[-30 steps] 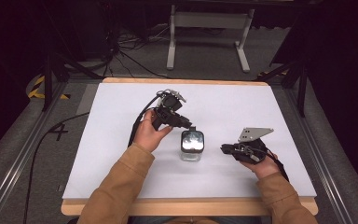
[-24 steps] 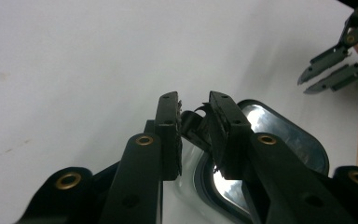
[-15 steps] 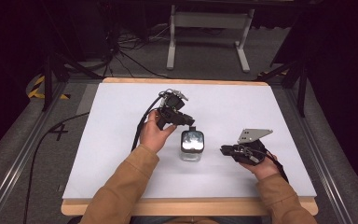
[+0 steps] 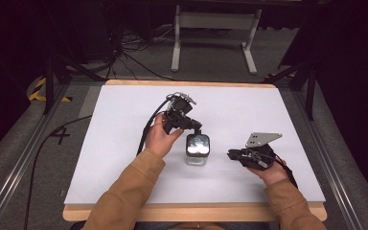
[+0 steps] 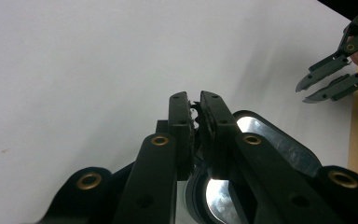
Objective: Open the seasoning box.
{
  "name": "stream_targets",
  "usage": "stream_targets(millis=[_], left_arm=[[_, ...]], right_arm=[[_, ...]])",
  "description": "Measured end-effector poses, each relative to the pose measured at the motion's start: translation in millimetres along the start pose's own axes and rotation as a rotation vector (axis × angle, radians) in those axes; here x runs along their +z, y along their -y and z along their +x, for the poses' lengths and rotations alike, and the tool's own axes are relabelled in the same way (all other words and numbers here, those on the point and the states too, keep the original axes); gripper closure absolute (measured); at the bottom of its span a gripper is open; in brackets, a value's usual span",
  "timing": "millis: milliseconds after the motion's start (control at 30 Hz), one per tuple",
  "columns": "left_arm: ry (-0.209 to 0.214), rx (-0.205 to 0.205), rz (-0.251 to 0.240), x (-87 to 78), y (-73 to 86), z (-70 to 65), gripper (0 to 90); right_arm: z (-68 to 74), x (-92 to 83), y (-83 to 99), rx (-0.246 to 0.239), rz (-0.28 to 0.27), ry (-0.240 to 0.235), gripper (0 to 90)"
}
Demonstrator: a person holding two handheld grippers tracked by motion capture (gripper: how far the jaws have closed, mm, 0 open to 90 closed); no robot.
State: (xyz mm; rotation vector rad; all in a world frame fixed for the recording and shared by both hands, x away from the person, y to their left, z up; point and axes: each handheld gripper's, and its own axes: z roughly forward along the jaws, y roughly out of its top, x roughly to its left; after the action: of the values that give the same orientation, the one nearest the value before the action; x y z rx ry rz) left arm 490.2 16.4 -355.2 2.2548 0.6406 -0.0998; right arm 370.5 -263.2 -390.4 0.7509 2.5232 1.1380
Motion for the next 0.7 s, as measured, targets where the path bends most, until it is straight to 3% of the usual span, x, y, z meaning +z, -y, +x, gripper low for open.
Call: stream_targets(millis=[400,700], left_arm=[[0.009,-0.007,-0.001,-0.1,0.4,-0.2,89.7],[0.02,-0.014,-0.014,0.8,1.8,2.5,89.8]], right_arm=[[6.2,0.7,-4.7,-0.016,-0.009,-0.011,81.9],[24.5,10.0,-17.3,-0.051,-0.02,-0.056,85.0]])
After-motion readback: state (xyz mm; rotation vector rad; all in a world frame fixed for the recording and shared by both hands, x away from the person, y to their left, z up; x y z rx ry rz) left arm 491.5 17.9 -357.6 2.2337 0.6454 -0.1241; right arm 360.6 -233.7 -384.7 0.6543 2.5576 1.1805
